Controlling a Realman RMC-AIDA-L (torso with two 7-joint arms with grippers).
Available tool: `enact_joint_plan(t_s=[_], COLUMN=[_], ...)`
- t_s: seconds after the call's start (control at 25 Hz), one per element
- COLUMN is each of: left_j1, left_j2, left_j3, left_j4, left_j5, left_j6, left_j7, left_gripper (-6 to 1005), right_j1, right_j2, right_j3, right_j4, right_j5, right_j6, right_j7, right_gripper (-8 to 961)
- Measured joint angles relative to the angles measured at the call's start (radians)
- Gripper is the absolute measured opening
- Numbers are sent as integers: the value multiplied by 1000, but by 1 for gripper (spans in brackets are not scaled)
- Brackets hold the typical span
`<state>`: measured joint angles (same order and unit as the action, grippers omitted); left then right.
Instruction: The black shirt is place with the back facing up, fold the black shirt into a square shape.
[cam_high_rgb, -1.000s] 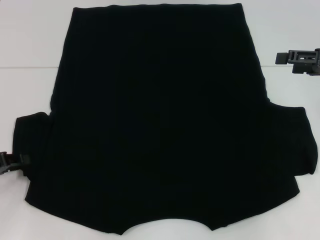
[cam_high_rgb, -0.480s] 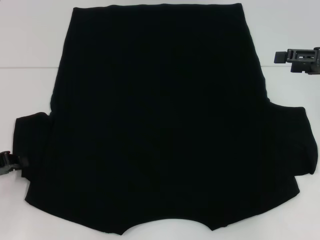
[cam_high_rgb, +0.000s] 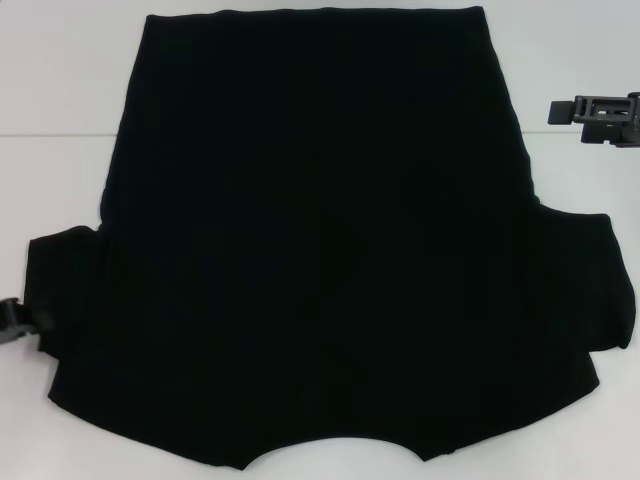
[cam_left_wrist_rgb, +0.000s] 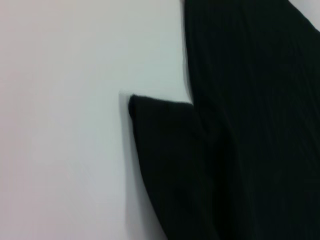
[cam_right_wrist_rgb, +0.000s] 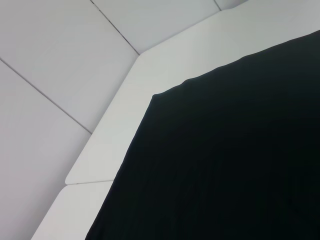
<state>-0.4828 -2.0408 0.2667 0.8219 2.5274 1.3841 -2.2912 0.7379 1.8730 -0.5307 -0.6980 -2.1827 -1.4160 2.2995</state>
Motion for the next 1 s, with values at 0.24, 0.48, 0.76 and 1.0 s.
enact_joint_plan(t_s=[0.24,0.48,0.76,1.0], left_j1=[13,6,-10,-30], left_j2=[7,18,26,34], left_j3=[-25,-52,-54,-49], left_j4=[90,104,107,131], left_j5=[22,67,76,79], left_j6=[-20,-34,-79,-63], left_j7=[-69,-96,-119,-126], left_gripper=[-2,-1,-1,0], right_j1=[-1,-3,-1,0], right_j2=[0,-3,-5,-8], right_j3=[0,1,3,3], right_j4=[0,0,0,-1], right_j5=[0,0,0,0], right_j6=[0,-1,-1,-3], right_j7=[5,6,6,6], right_gripper=[929,929,928,927])
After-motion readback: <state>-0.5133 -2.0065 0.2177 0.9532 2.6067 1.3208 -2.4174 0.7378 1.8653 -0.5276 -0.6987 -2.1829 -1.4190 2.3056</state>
